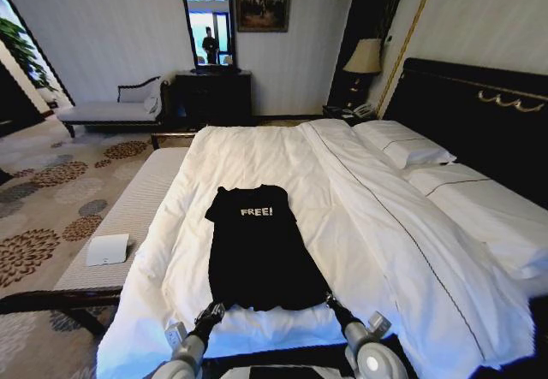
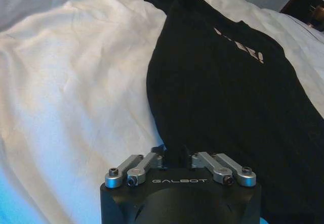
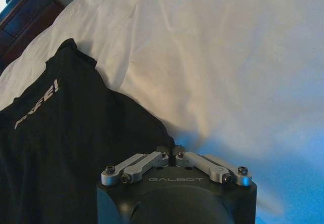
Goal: Fold the clothes on the bed.
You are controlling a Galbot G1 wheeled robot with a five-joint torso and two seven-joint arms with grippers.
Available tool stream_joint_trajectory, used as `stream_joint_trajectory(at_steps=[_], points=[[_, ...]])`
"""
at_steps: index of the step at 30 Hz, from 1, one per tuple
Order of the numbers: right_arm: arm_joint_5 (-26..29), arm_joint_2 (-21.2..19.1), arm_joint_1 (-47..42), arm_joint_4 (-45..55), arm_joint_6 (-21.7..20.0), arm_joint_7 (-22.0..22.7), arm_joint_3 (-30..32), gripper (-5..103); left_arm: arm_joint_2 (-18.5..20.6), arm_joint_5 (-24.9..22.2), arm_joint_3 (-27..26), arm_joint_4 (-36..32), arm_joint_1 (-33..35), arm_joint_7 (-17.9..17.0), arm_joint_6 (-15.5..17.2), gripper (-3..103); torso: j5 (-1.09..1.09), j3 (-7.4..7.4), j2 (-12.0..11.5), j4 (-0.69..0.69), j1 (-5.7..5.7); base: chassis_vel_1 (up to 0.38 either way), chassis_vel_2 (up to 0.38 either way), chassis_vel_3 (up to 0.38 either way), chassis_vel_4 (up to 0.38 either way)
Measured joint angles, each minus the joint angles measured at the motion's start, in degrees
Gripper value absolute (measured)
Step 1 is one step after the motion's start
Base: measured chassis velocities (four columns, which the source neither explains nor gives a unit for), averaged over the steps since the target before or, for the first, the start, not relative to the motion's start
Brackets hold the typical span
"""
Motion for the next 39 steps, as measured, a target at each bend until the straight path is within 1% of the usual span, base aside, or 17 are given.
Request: stream_joint_trajectory(at_steps=[1, 2, 4, 6, 9, 14, 16, 18, 19, 23, 24, 26, 29, 32, 35, 37, 39], points=[[-0.01, 0.01, 0.01, 0.04, 0.01, 0.07, -0.02, 1, 0.06, 0.01, -0.09, -0.05, 0.23, -0.02, -0.22, 14, 0.00, 0.00, 0.00, 0.00, 0.00, 0.000, 0.000, 0.000, 0.000], [-0.01, 0.01, 0.00, 0.16, 0.02, 0.14, -0.04, 1, 0.09, 0.02, -0.12, -0.18, 0.46, -0.03, -0.28, 14, 0.00, 0.00, 0.00, 0.00, 0.00, 0.000, 0.000, 0.000, 0.000], [0.00, 0.01, -0.07, 0.80, 0.00, 0.46, -0.09, 1, 0.18, 0.24, -0.28, -0.77, 1.30, -0.05, -0.40, 3, 0.00, 0.00, 0.00, 0.00, 0.00, 0.000, 0.000, 0.000, 0.000], [0.00, 0.00, -0.16, 1.20, -0.13, 0.70, -0.14, 1, 0.24, 0.31, -0.38, -1.11, 1.71, -0.10, -0.42, 2, 0.00, 0.00, 0.00, 0.00, 0.00, 0.000, 0.000, 0.000, 0.000], [0.08, -0.12, -0.68, 2.95, -1.95, 1.84, -0.30, 1, 0.46, 0.41, -1.32, -3.07, 3.87, -0.65, -0.45, 1, 0.00, 0.00, 0.00, 0.00, 0.00, 0.000, 0.000, 0.000, 0.000], [0.06, -0.14, -1.21, 4.30, -3.24, 3.07, -0.39, 1, 0.39, 0.25, -2.67, -4.99, 6.18, -1.20, -0.65, 1, 0.00, 0.00, 0.00, 0.00, 0.00, 0.000, 0.000, 0.000, 0.000], [0.08, -0.12, -2.02, 5.70, -4.01, 4.03, -0.57, 1, 0.22, 0.22, -3.22, -5.80, 7.32, -1.29, -0.84, 1, 0.00, 0.00, 0.00, 0.00, 0.00, 0.000, 0.000, 0.000, 0.000], [0.56, 0.01, -4.16, 8.88, -6.19, 6.55, -1.14, 1, 0.10, 0.14, -4.25, -7.42, 9.51, -1.33, -1.47, 1, -0.01, 0.00, 0.00, 0.00, 0.00, 0.000, 0.000, 0.000, 0.000], [0.56, 0.01, -4.16, 8.88, -6.19, 6.55, -1.14, 1, 0.10, 0.14, -4.25, -7.42, 9.51, -1.33, -1.47, 1, -0.01, 0.00, 0.00, 0.00, 0.00, 0.000, 0.000, 0.000, 0.000], [0.95, 0.43, -8.14, 13.47, -10.04, 10.79, -2.06, 1, -0.44, -0.34, -7.13, -11.08, 14.47, -1.26, -2.90, 1, -0.01, -0.01, 0.00, 0.00, -0.01, 0.000, 0.000, 0.000, 0.000], [0.95, 0.43, -8.14, 13.47, -10.04, 10.79, -2.06, 1, -0.44, -0.34, -7.13, -11.08, 14.47, -1.26, -2.90, 1, -0.01, -0.01, 0.00, 0.00, -0.01, 0.000, 0.000, 0.000, 0.000], [0.81, 0.50, -9.42, 14.50, -11.30, 12.07, -2.61, 1, -0.86, -0.86, -8.68, -12.41, 16.78, -0.91, -3.62, 1, -0.01, -0.01, 0.01, -0.01, 0.00, 0.000, 0.000, 0.000, 0.000], [-0.82, 0.68, -11.16, 14.87, -12.73, 13.54, -3.78, 1, -1.33, -1.69, -11.76, -14.30, 22.05, 0.50, -5.23, 1, 0.00, -0.01, 0.01, 0.00, 0.00, 0.000, 0.000, 0.000, 0.000], [-1.08, 0.71, -11.64, 15.39, -13.37, 14.15, -4.04, 1, -1.31, -1.65, -12.53, -14.69, 23.95, 0.99, -6.16, 1, 0.00, -0.01, 0.01, 0.00, 0.00, 0.000, 0.000, 0.000, 0.000], [-2.14, 0.64, -13.66, 17.36, -15.22, 15.21, -4.59, 1, -1.21, -1.23, -13.50, -15.12, 27.34, 1.50, -7.82, 1, 0.00, -0.01, 0.01, 0.00, -0.01, 0.000, 0.000, 0.000, 0.000], [-2.27, 0.61, -13.92, 17.54, -15.39, 15.33, -4.64, 1, -1.19, -1.10, -13.50, -15.12, 27.61, 1.51, -7.99, 1, 0.00, -0.01, 0.01, 0.00, 0.00, 0.000, 0.000, 0.000, 0.000], [-3.02, 0.43, -15.48, 18.37, -16.30, 16.09, -5.03, 1, -0.98, -0.18, -13.31, -14.90, 29.29, 1.53, -9.34, 1, -0.01, -0.01, 0.01, 0.00, 0.00, 0.000, 0.000, 0.000, 0.000]])
